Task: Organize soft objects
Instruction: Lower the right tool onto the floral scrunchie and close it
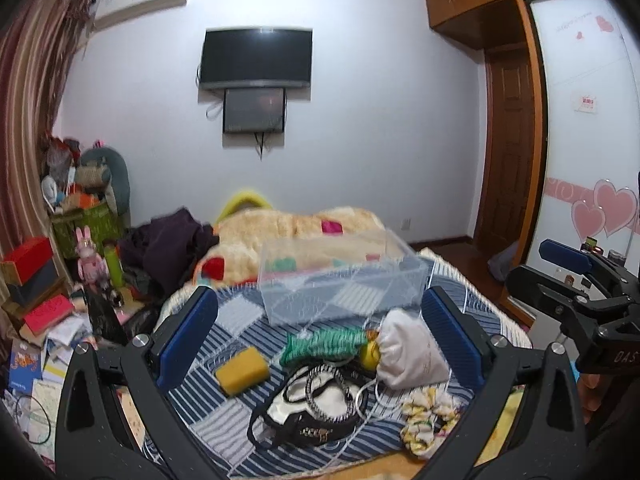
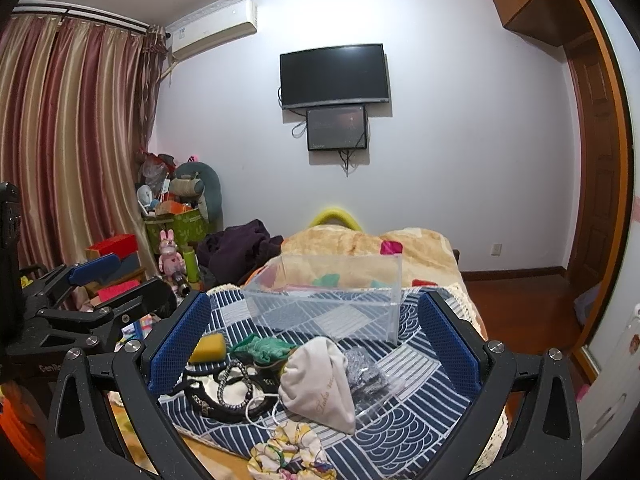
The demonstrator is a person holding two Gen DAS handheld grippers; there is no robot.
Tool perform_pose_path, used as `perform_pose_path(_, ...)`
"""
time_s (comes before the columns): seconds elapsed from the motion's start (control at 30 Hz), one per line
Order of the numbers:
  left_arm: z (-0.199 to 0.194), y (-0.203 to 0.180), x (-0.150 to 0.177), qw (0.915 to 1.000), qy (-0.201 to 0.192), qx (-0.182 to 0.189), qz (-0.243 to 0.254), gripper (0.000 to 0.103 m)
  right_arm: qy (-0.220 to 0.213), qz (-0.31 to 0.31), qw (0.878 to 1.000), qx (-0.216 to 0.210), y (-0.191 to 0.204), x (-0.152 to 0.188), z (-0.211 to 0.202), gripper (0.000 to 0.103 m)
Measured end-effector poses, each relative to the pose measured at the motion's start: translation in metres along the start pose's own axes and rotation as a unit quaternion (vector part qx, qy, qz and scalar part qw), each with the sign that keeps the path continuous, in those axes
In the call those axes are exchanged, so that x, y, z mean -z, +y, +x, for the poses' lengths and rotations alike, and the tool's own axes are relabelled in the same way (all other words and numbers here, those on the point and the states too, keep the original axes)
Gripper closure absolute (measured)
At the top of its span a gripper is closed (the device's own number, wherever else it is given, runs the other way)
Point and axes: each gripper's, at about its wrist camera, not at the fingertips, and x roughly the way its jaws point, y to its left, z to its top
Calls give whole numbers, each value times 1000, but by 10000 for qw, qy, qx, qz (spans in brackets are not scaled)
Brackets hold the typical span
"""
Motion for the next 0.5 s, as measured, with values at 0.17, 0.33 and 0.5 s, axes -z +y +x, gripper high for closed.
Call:
perform_pose_path(0.17,28,18,22,9969,729,144,-274,0,564,77,9984,-52,-9,24,19,0)
perform_pose_path(0.33,48,33,49,9907,1249,143,-519,1,1229,86,9924,-62,-15,54,36,3)
perform_pose_path(0.5,71,35,76,9827,1771,130,-517,18,1836,254,9825,-200,-24,85,52,14)
